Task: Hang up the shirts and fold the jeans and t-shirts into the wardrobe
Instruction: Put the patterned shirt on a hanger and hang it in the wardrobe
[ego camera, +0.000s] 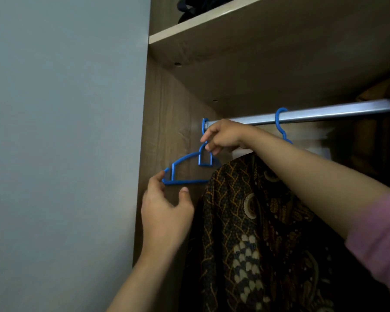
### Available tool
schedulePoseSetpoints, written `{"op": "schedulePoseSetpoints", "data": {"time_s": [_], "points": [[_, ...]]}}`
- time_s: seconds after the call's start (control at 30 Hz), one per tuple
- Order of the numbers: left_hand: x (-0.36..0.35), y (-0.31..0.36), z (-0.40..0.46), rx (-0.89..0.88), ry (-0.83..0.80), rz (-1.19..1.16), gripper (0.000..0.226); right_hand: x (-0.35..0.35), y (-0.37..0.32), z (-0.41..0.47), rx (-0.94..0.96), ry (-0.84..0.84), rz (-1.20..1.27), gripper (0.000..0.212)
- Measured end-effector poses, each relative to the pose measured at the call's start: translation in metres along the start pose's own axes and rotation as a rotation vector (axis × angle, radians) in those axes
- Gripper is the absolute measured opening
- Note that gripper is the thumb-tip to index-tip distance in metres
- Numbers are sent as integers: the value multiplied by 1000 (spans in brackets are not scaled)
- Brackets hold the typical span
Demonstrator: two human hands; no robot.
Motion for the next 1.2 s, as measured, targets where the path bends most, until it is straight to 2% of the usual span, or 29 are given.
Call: {"op": "schedulePoseSetpoints", "data": {"time_s": [0.13, 0.3, 0.5, 0.63, 0.77, 0.87, 0.97, 1.2], "points": [[-3, 3, 5, -70, 70, -3, 41, -13, 0, 16, -98, -11, 44, 29], [-5, 6, 10, -149, 92, -63, 27, -29, 6, 25, -233, -73, 282, 35], [-6, 6, 18, -251, 155, 14, 23, -33, 9, 24, -189, 57, 583, 32], [-6, 19, 19, -216, 173, -149, 26, -27, 10, 19, -149, 165, 617, 18], [-6, 49, 26, -253, 139, -312, 38, -26, 17, 13, -128, 222, 665, 16], [-5, 65, 34, -334, 150, -255, 38, -24, 23, 9, -129, 229, 659, 18], [-4, 73, 46, -379, 130, -121, 27, -20, 30, 7, -134, 218, 642, 19], [9, 74, 48, -340, 77, 94, 16, -24, 28, 4, -107, 305, 671, 17]]}}
Point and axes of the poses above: each hand's wrist, its own z-axis towards the middle knuckle, its own x-axis out of the back of the hand, y = z × x, the point moved 1 cm from there along z, towards the middle knuckle
